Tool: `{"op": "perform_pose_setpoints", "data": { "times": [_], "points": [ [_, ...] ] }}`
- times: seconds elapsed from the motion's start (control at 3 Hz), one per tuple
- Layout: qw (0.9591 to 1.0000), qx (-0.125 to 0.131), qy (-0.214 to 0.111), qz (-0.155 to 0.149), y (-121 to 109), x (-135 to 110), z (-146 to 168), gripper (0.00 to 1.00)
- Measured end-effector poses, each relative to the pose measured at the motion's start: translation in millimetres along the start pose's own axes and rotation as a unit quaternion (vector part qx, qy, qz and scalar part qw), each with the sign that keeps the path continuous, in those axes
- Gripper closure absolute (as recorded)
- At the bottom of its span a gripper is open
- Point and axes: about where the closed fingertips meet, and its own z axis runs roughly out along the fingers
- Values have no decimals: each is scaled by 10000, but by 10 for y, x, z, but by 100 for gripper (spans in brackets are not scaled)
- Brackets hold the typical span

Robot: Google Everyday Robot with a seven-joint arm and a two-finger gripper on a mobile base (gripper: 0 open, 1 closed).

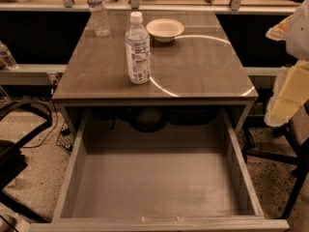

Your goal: Pick blue plastic bottle

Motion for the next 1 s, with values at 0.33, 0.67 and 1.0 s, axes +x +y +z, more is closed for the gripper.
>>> {"op": "perform_pose_setpoints", "data": {
  "times": [0.33, 0.67, 1.0],
  "points": [
    [10000, 25, -25, 4, -8, -11, -8, 0],
    [9993, 149, -307, 123, -121, -64, 46, 0],
    [9893, 426, -1328, 429, -426, -184, 225, 0]
  ]
}}
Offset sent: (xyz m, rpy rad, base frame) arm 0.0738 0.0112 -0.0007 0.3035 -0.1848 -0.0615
